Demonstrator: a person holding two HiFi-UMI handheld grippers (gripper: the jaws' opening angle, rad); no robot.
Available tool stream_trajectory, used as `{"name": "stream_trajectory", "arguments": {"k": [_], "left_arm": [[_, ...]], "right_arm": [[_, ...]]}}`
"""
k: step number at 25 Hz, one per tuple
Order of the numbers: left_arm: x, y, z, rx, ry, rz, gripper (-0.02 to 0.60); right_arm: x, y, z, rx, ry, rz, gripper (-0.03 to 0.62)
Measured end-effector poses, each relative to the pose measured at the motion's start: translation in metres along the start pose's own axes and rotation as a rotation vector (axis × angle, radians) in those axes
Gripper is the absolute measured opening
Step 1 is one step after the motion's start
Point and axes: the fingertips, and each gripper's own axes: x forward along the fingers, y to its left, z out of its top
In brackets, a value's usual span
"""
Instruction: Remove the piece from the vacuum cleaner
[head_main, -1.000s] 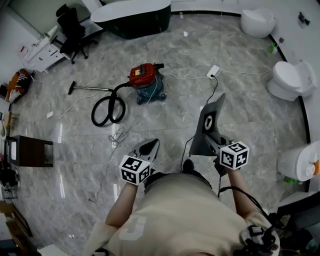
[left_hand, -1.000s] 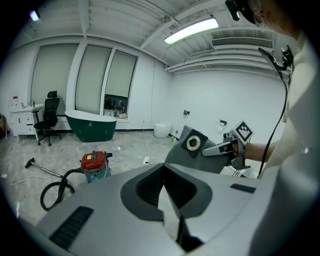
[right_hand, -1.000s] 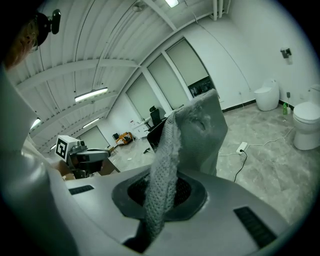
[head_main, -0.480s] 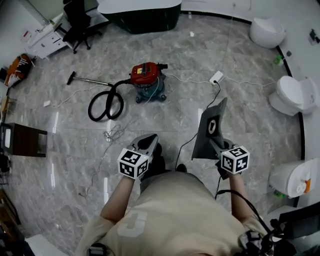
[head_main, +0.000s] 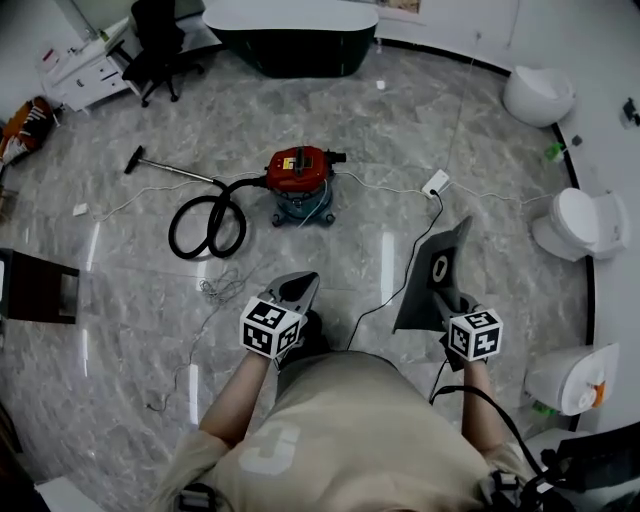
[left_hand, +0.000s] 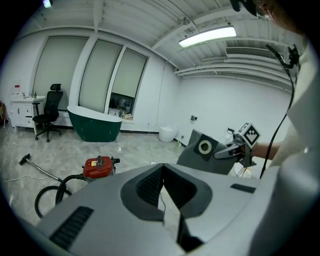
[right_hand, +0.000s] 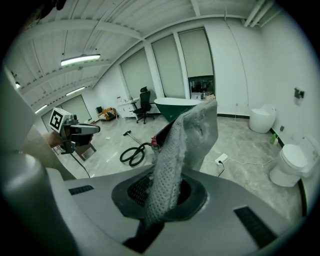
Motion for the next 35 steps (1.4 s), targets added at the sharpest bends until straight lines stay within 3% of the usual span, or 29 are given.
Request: {"name": "stream_trajectory", "arguments": {"k": [7,15,26,35], "left_arm": [[-0.008,0.088,0.027,-0.015,-0.021,0.0,0.003],[-0.023,0.158,0.035,-0.042,-0.042,0.012,0.003],[-0.033,0.185,0.027,-0.093,-0.052,0.044,0.003],[-0.009,0.208,0.05,-0.068,-0.027,0.1,0.003]], "right_arm": [[0.049,0.017,0.065,-0.021,0.005,-0.046,0.015],[0.081,0.017,0.126,-0.066,-0.017,-0.134,0.015],[0.101,0.0,0.162,-0.185,0.013,-0.233,0.015],[0.149,-0.037,0.171,-0.194,0.066,-0.206,0.015]]}}
